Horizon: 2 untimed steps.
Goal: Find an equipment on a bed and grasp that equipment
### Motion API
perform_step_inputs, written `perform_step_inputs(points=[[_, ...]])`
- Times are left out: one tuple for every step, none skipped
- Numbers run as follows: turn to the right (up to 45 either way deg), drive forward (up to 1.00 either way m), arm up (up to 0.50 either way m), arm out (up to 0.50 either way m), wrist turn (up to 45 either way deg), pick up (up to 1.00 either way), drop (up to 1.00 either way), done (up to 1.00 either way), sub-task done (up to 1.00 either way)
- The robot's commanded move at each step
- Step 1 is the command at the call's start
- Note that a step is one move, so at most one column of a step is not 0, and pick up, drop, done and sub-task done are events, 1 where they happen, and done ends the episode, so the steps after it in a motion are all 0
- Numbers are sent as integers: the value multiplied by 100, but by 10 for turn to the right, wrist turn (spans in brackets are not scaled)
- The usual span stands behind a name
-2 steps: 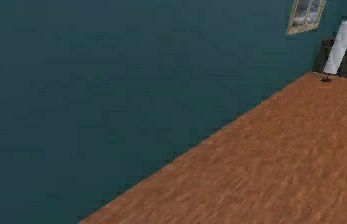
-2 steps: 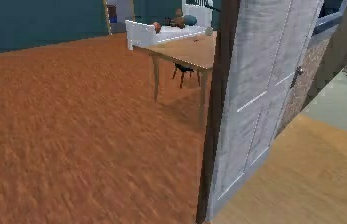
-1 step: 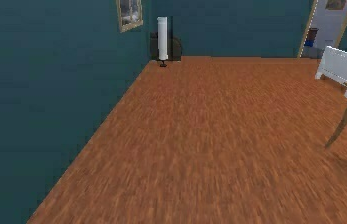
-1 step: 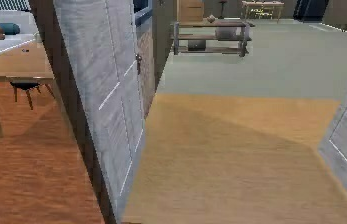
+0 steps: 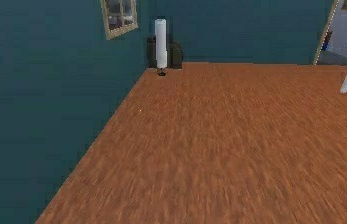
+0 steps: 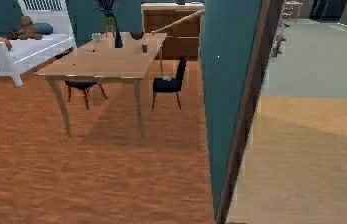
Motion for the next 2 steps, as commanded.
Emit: perform_step_inputs(points=[[360, 0, 0, 0, 0, 0, 0, 0, 0], [0, 100, 0, 0, 0, 0, 0, 0, 0]])
